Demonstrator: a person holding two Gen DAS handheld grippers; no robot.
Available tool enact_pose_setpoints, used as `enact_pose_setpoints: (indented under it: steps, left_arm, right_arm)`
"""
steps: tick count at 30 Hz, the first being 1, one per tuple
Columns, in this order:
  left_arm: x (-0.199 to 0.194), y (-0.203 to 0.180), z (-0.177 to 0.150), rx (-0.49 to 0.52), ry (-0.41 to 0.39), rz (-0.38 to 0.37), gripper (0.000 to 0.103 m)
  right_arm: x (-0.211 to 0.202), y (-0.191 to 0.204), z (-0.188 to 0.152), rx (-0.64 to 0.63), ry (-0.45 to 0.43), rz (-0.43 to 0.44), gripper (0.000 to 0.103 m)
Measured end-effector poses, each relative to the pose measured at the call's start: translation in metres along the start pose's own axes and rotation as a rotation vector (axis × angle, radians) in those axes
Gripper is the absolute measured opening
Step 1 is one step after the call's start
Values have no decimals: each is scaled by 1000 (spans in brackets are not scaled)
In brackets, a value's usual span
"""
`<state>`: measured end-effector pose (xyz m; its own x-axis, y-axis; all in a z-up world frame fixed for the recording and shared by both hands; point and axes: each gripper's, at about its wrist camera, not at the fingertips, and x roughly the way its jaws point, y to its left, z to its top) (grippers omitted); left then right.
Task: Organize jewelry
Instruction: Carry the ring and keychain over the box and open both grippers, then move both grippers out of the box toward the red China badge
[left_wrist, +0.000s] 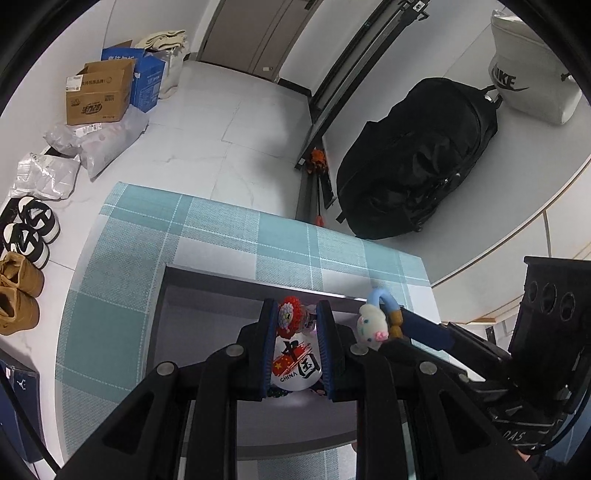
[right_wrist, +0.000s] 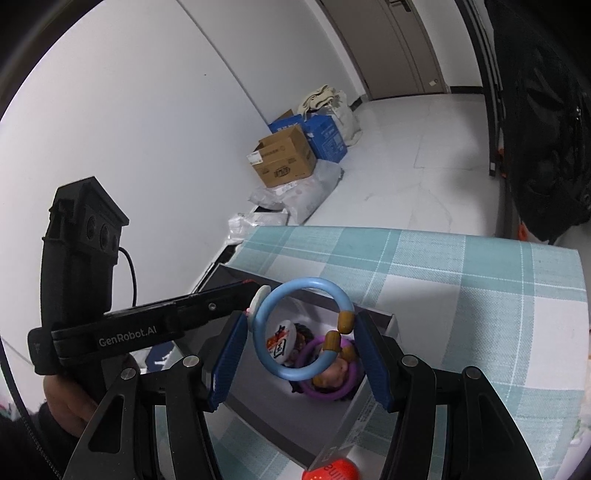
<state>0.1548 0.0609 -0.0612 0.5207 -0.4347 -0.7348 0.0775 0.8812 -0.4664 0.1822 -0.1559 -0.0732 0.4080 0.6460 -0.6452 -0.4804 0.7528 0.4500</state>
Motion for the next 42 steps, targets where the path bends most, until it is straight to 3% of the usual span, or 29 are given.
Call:
enact_pose_setpoints:
  steps: [5, 7, 11, 12, 33, 42]
  left_arm:
    - [6, 3, 3, -41, 35, -20, 17]
    - [6, 5, 4, -56, 41, -25, 23]
    - [-2, 6, 4, -69, 19, -76, 47]
    - [-4, 5, 3, -63, 12, -71, 49]
    - [-40, -6, -29, -14, -76, 21, 50]
    - [-50, -23, -52, 29, -91, 32, 53]
  right_arm:
    - [0, 1, -3, 1, 2, -2, 60]
    - [-2, 4, -4, -20, -1, -22, 61]
    - [-15, 9, -11, -56, -35, -46, 65]
    - [-21, 9, -14, -57, -50, -53, 67]
    - [-68, 17, -39, -23, -172, -116, 83]
    - [-84, 14, -63, 38, -174, -108, 89]
